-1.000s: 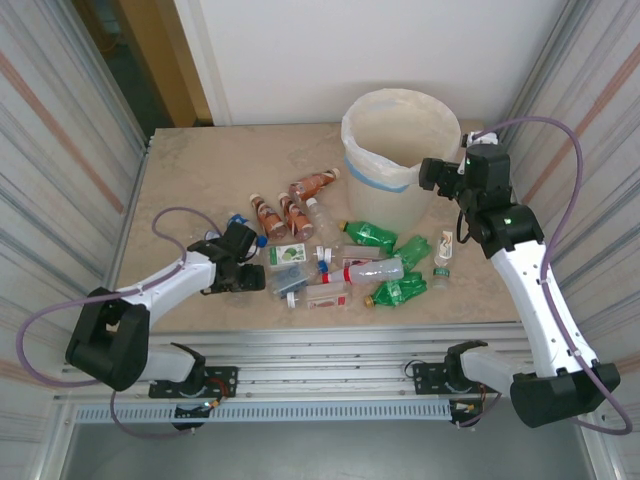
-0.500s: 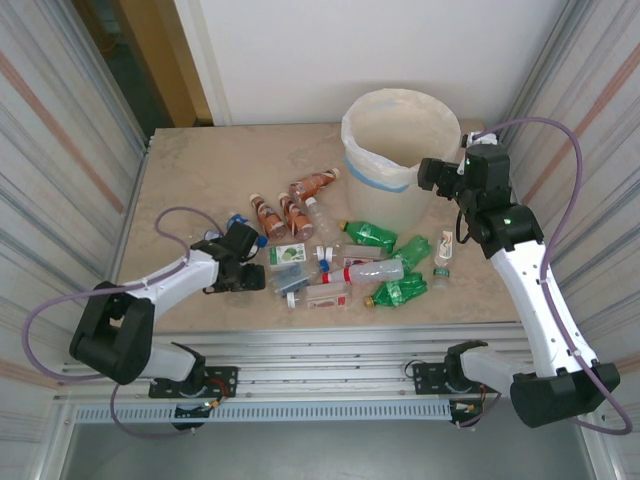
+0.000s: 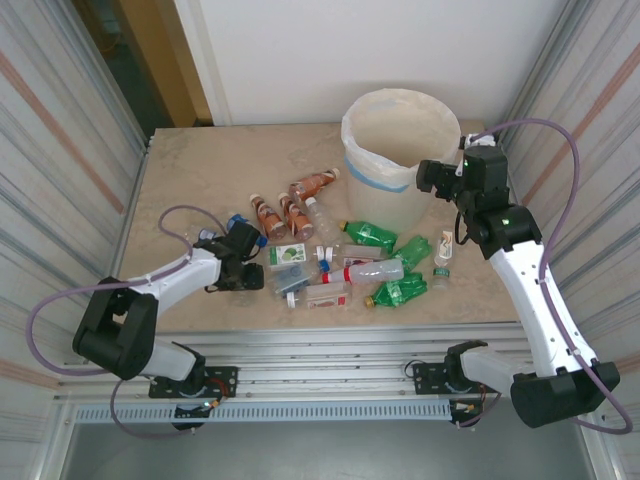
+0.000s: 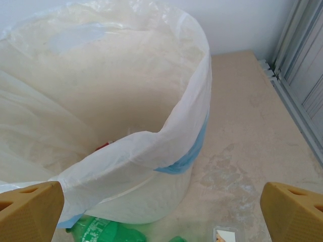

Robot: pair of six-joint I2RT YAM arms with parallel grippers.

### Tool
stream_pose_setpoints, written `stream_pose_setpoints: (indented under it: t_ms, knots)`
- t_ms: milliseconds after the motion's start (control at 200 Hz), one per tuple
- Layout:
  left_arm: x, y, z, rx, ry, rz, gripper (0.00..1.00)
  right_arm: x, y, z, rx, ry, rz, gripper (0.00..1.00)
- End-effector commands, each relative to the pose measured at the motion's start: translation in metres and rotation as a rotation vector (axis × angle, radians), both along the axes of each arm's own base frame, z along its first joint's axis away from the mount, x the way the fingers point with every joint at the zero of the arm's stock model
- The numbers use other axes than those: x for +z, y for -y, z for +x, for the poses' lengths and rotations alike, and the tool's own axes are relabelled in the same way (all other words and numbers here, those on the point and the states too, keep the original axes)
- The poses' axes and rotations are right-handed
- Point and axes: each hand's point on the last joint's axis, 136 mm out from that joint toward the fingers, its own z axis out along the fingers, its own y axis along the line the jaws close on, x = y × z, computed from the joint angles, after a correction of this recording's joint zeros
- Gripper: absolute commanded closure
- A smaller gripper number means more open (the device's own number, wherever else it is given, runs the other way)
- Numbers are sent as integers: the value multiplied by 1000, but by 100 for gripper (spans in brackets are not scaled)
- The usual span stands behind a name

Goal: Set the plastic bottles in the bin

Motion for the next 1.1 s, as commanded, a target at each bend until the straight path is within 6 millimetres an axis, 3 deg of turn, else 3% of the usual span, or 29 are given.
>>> stream_pose_setpoints:
  t_ms: [0,260,406,526,661,771,937,1097]
  knots:
    - [18,5,6,-24,45,-3,45,13,-3,-3,6,47,32,2]
    - [67,23,14,-72,183,-98,46,22,-12,-9,54,70,57,2]
    - [107,39,19,-141,309,-189,46,29,-39,-15,186,79,120,2]
    - [147,60,21,-223,446,-330,46,41,-79,-21,367,86,211,1]
    - [197,88,21,-360,635,-511,48,56,-139,-32,609,86,303,4]
    - [227,100,18,-439,738,-589,49,62,-188,-42,775,62,319,6]
    - [252,113,11,-528,815,-665,49,64,-246,-53,964,27,345,10]
    - [260,120,8,-565,852,-714,49,68,-284,-57,1090,3,455,13]
